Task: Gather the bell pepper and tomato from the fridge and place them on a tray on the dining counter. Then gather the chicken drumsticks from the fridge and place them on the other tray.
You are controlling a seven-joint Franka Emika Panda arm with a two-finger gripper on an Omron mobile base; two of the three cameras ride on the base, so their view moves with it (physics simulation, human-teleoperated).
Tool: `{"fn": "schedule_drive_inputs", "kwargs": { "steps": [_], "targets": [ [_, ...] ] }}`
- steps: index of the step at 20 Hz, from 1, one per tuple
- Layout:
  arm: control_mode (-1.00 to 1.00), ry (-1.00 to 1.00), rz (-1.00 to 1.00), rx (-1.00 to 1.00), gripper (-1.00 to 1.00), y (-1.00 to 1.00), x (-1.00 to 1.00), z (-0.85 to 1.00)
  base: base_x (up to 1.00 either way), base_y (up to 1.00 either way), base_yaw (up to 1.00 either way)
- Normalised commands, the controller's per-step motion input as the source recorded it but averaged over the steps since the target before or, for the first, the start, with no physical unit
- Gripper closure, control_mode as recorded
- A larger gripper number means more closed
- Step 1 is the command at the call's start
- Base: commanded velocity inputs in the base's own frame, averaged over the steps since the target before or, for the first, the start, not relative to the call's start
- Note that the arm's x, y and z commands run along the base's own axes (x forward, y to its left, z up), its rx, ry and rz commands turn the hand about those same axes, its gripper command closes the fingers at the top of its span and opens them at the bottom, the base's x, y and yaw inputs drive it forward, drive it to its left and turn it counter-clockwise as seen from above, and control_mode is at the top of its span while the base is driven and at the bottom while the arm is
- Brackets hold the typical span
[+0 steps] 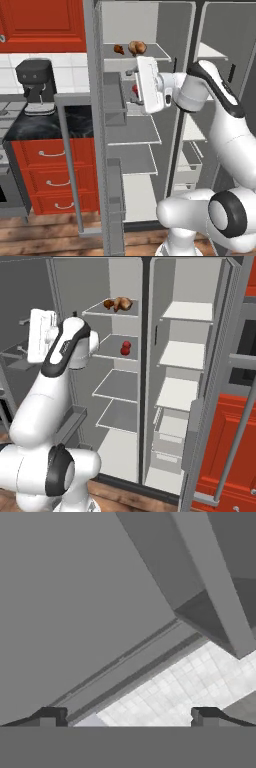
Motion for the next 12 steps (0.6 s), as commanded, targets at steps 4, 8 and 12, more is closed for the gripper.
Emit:
{"fn": "schedule_drive_inputs", "kwargs": {
  "steps": [4,8,12],
  "targets": [
    [-1.00,-0.39,0.15,-0.12,-1.00,-0.11,0.34,-0.12,0.00,0.00,0.00],
    [-1.00,-0.51,0.16,-0.36,-1.00,-0.20,0.05,-0.33,0.00,0.00,0.00],
    [-1.00,-0.54,0.15,-0.43,-1.00,-0.28,0.00,-0.39,0.00,0.00,0.00]
  ]
}}
